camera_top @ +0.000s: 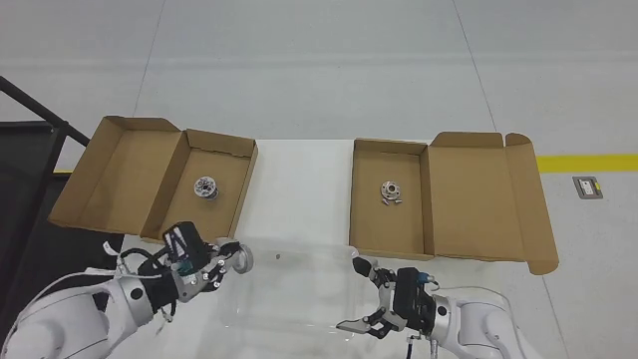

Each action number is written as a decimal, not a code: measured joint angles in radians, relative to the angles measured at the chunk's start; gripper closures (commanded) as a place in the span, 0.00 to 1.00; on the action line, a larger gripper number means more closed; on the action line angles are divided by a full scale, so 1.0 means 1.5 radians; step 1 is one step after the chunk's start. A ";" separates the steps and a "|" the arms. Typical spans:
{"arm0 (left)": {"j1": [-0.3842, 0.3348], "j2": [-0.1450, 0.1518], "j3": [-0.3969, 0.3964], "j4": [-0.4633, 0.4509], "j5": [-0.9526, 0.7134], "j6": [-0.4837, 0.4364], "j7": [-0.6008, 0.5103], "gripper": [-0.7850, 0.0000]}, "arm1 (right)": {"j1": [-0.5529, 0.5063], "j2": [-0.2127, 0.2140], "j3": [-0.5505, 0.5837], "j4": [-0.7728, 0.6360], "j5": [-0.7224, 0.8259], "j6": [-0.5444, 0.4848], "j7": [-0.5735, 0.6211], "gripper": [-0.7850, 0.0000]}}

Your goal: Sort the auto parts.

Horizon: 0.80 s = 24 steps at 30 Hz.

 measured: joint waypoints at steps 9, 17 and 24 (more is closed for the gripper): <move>0.051 0.003 -0.120 0.016 -0.056 0.046 0.029 1.00 | 0.007 0.003 -0.006 -0.003 0.008 0.003 0.008 0.00; -0.051 0.006 -0.019 0.102 0.107 0.218 -0.085 1.00 | 0.005 0.007 -0.008 -0.001 0.006 0.005 0.000 0.00; -0.136 0.006 0.065 0.186 0.162 0.241 -0.138 1.00 | -0.009 0.010 -0.004 -0.009 -0.003 0.013 -0.010 0.00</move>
